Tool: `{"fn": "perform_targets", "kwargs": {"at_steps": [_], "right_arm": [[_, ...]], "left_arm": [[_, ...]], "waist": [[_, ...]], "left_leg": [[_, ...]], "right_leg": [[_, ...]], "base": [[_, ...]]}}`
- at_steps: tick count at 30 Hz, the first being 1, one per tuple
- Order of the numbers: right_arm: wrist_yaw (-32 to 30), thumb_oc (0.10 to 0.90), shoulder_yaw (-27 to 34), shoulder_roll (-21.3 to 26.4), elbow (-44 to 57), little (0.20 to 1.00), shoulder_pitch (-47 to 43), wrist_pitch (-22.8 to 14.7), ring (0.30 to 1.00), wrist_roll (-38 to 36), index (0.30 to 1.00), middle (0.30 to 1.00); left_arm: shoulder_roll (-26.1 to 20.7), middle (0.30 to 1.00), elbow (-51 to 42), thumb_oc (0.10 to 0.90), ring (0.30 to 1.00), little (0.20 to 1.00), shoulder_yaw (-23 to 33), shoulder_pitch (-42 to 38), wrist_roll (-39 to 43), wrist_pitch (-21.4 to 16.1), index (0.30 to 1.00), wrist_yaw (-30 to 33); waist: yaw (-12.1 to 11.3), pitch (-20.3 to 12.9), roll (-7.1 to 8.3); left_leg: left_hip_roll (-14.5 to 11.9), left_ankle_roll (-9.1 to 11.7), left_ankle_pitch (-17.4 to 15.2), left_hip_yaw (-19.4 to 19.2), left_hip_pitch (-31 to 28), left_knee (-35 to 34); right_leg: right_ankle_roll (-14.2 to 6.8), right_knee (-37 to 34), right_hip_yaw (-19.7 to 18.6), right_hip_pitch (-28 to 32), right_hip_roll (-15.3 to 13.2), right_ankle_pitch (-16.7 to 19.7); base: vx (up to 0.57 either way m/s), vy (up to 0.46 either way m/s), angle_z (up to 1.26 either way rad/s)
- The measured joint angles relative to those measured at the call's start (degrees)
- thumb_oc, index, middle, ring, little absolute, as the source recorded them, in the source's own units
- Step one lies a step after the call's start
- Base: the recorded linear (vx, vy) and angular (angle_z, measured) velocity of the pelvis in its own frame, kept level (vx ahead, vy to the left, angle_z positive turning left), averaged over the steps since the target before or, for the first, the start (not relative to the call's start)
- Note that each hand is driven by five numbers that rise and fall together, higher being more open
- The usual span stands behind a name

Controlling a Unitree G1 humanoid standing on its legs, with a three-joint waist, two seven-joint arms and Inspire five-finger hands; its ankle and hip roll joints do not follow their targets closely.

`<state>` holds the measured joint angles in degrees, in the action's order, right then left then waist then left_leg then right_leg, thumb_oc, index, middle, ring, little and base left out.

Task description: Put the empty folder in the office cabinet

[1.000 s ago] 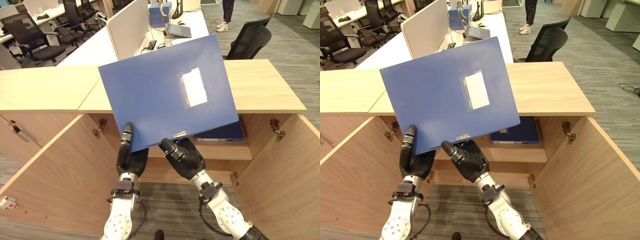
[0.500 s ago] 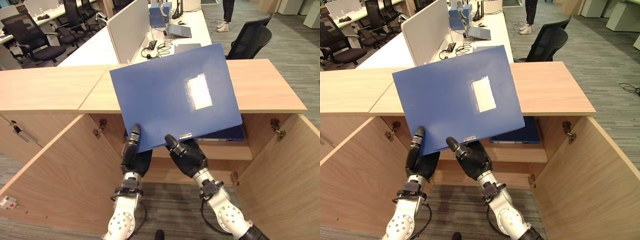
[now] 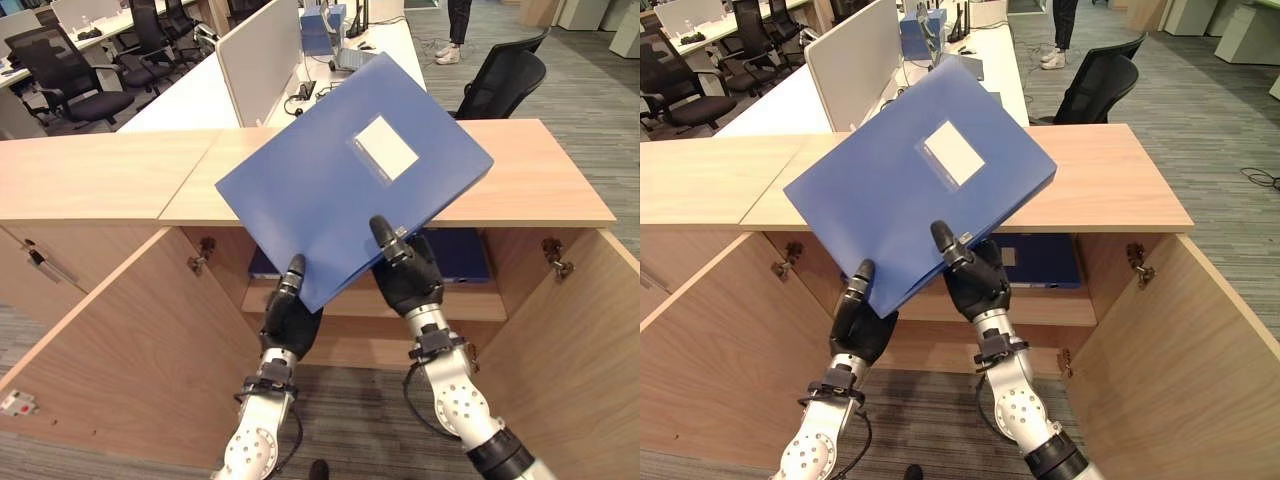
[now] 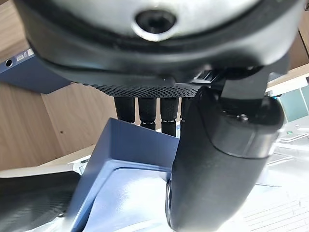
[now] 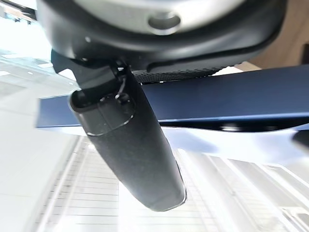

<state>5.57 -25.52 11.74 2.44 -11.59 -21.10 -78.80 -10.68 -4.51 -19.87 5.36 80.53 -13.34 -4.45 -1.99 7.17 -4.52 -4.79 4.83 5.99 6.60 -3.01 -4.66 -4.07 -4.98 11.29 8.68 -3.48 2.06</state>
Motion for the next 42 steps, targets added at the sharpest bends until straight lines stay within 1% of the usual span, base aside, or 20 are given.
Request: {"fn": "perform_targets", "kwargs": {"at_steps": [5, 9, 10, 11, 15, 20, 23, 26, 29, 34, 37, 42], "right_arm": [[-0.97, 0.800, 1.90, -1.58, 0.00, 0.900, -0.27, -2.56, 0.900, 0.01, 0.900, 0.900], [-1.11, 0.800, 2.08, -1.97, 0.00, 0.900, -0.26, -3.12, 0.900, 0.01, 0.900, 0.900], [-1.11, 0.664, 2.08, -1.97, 0.00, 0.695, -0.26, -3.12, 0.695, 0.01, 0.695, 0.695], [-1.11, 0.400, 2.07, -1.97, -0.01, 0.300, -0.26, -3.11, 0.300, 0.01, 0.300, 0.300], [-1.11, 0.400, 2.06, -1.94, -0.01, 0.300, -0.25, -3.02, 0.300, 0.01, 0.300, 0.300], [-1.26, 0.400, 2.43, -1.80, -0.01, 0.300, -0.23, -2.67, 0.300, -0.04, 0.300, 0.300], [-2.19, 0.400, 2.21, -1.56, -0.01, 0.300, -0.02, -1.92, 0.300, -0.08, 0.300, 0.300], [-2.42, 0.400, 2.43, -1.20, -0.03, 0.300, 0.01, -1.58, 0.300, -0.05, 0.300, 0.300], [-2.42, 0.400, 2.77, 0.09, -0.03, 0.300, 0.27, -0.38, 0.300, -0.02, 0.300, 0.300], [-2.40, 0.400, 2.86, 0.28, -0.23, 0.300, 0.84, 1.40, 0.300, -0.04, 0.300, 0.300], [-2.39, 0.400, 3.07, 0.59, -0.23, 0.300, 2.05, 2.05, 0.300, -0.02, 0.300, 0.300], [-1.92, 0.400, 4.43, 4.10, -0.39, 0.300, 4.18, 5.53, 0.300, 2.43, 0.300, 0.300]], "left_arm": [[-0.03, 0.300, 0.01, 0.400, 0.300, 0.300, -0.23, 0.03, -0.48, 0.79, 0.300, 0.00], [-0.02, 0.300, 0.07, 0.400, 0.300, 0.300, -0.21, 0.01, -1.03, 0.82, 0.300, -0.01], [-0.02, 0.300, 0.07, 0.400, 0.300, 0.300, -0.21, 0.02, -1.03, 0.82, 0.300, -0.01], [-0.03, 0.300, 0.07, 0.400, 0.300, 0.300, -0.19, 0.02, -1.03, 0.82, 0.300, 0.00], [-0.03, 0.300, 0.09, 0.400, 0.300, 0.300, -0.17, 0.03, -1.04, 0.81, 0.300, 0.00], [-0.23, 0.300, 2.00, 0.400, 0.300, 0.300, -0.03, 0.08, -3.42, 0.76, 0.300, -0.22], [-0.37, 0.300, 2.38, 0.400, 0.300, 0.300, 0.70, 0.14, -6.36, 0.41, 0.300, -0.17], [-0.44, 0.300, 2.37, 0.400, 0.300, 0.300, 0.98, 0.16, -7.04, 0.47, 0.300, -1.10], [-0.51, 0.300, 2.36, 0.400, 0.300, 0.300, 1.12, 0.37, -7.83, 0.47, 0.300, -1.14], [-0.74, 0.300, 2.63, 0.400, 0.300, 0.300, 2.25, 0.41, -8.96, 0.47, 0.300, -0.98], [-1.81, 0.300, 2.97, 0.400, 0.300, 0.300, 2.26, 0.47, -9.46, 0.50, 0.300, -0.98], [-2.53, 0.300, 3.51, 0.400, 0.300, 0.300, 2.66, 1.77, -11.42, 0.98, 0.300, -1.23]], "waist": [[0.01, 0.00, 0.00], [0.05, 0.00, 0.00], [0.05, 0.00, 0.01], [0.08, 0.00, 0.01], [0.07, -0.01, 0.02], [0.06, -0.03, 0.08], [0.09, -0.02, 0.17], [0.09, -0.01, 0.24], [0.05, 0.06, 0.53], [0.11, 0.11, 0.77], [0.10, 0.11, 0.90], [0.05, 0.40, 1.60]], "left_leg": [[0.00, 0.00, 0.00, 0.00, 0.00, 0.00], [-0.01, 0.00, 0.00, 0.00, 0.00, 0.00], [-0.02, 0.00, 0.00, 0.00, 0.00, 0.00], [-0.02, 0.00, 0.00, 0.00, 0.00, 0.00], [-0.02, 0.00, 0.01, 0.00, -0.01, 0.00], [-0.03, 0.00, 0.01, 0.01, -0.07, 0.00], [-0.06, 0.02, 0.02, 0.01, -0.07, 0.00], [-0.06, 0.02, 0.02, 0.01, -0.07, 0.00], [-0.05, 0.04, 0.04, 0.02, -0.10, 0.00], [-0.09, 0.05, 0.05, 0.02, -0.14, 0.01], [-0.09, 0.05, 0.05, 0.03, -0.14, 0.00], [-0.09, 0.07, 0.09, 0.08, -0.20, 0.00]], "right_leg": [[0.00, 0.00, -0.01, 0.00, 0.00, 0.00], [-0.01, 0.01, -0.02, -0.01, 0.03, -0.01], [-0.01, 0.01, -0.01, -0.01, 0.04, -0.01], [-0.01, 0.01, -0.01, -0.01, 0.04, -0.01], [-0.01, 0.01, -0.01, 0.01, 0.04, -0.01], [-0.01, 0.01, 0.00, 0.08, 0.05, 0.00], [-0.02, 0.01, 0.00, 0.08, 0.08, -0.01], [-0.02, 0.01, 0.01, 0.09, 0.08, -0.01], [-0.02, 0.01, 0.14, 0.20, 0.09, -0.01], [-0.02, 0.01, 0.13, 0.22, 0.12, -0.01], [-0.03, 0.01, 0.15, 0.25, 0.13, -0.02], [-0.03, 0.01, 0.26, 0.38, 0.12, -0.02]], "base": [[0.00, 0.000, 0.00], [0.00, 0.000, 0.00], [0.00, 0.000, 0.00], [0.00, 0.000, 0.00], [0.00, 0.000, 0.00], [0.00, 0.000, 0.00], [0.00, 0.000, 0.00], [0.00, 0.000, 0.00], [0.00, 0.000, 0.00], [0.00, 0.000, 0.00], [0.00, 0.000, 0.00], [0.00, 0.000, 0.00]]}}
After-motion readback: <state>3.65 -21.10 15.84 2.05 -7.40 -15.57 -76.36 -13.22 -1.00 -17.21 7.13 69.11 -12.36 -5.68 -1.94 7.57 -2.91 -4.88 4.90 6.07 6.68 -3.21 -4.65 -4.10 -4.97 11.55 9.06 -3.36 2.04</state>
